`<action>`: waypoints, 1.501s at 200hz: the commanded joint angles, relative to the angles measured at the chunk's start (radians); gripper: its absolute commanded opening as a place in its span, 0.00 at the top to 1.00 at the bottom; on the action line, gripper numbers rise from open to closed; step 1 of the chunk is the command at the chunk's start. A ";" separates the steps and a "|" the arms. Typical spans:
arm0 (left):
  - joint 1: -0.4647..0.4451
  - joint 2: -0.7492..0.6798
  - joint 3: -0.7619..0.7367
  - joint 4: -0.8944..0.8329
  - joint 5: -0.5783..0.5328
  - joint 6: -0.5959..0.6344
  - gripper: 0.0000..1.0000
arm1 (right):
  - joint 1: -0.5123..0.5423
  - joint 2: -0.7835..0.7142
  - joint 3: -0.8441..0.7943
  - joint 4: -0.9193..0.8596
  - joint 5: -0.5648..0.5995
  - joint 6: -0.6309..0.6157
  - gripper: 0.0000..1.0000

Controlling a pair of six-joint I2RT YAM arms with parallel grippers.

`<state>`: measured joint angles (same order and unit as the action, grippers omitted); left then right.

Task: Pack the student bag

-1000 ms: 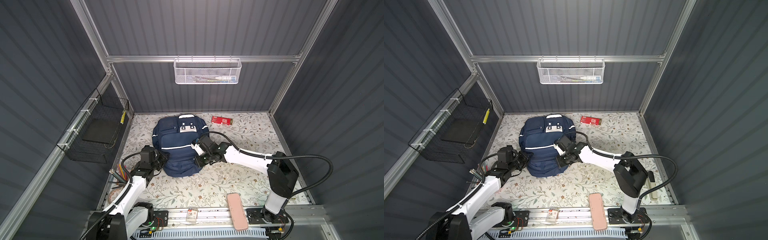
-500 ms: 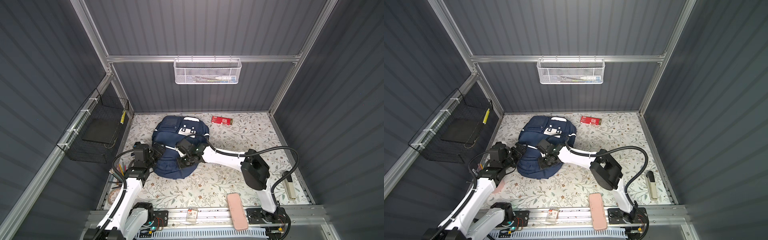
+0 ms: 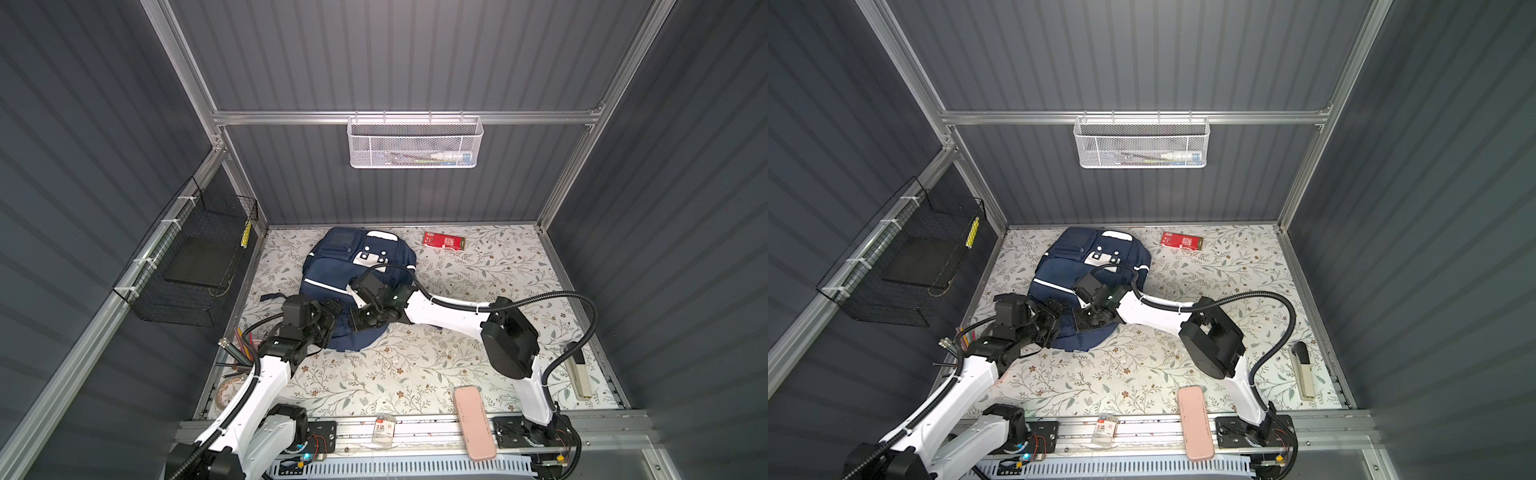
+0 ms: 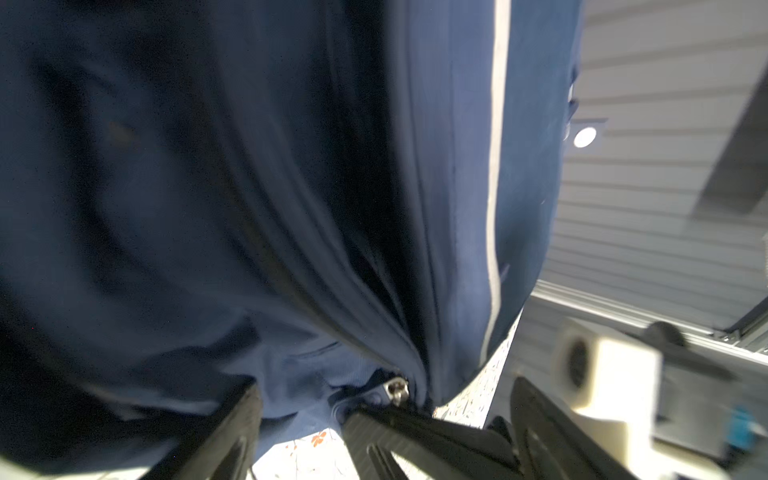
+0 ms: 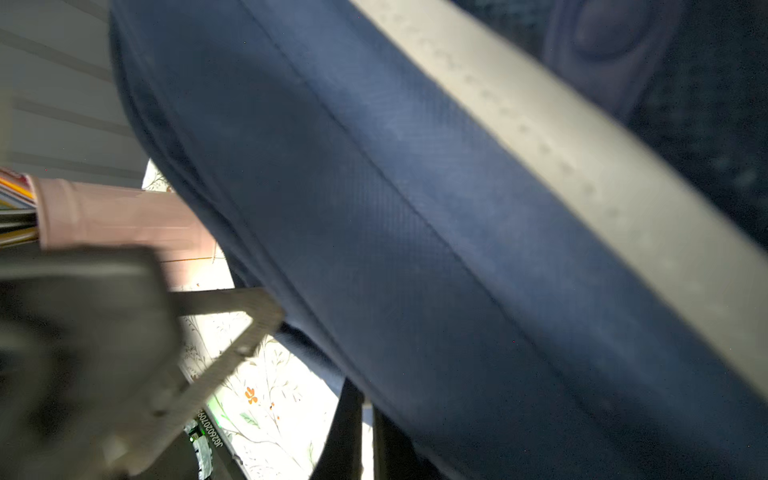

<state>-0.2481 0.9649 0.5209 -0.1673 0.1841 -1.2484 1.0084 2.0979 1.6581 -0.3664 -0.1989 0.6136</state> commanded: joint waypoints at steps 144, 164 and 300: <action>-0.092 0.196 0.033 0.175 -0.153 0.032 1.00 | 0.002 -0.278 -0.341 0.019 0.127 -0.102 1.00; -0.092 0.174 0.024 0.169 -0.159 0.034 1.00 | -0.030 -0.306 -0.376 0.005 0.140 -0.117 1.00; -0.129 0.177 0.031 0.256 -0.079 -0.040 1.00 | 0.006 -0.332 -0.454 0.356 0.001 -0.224 0.53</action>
<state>-0.3622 1.1431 0.5282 0.0273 0.0746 -1.2774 1.0214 1.7206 1.2053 -0.1184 -0.1818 0.4133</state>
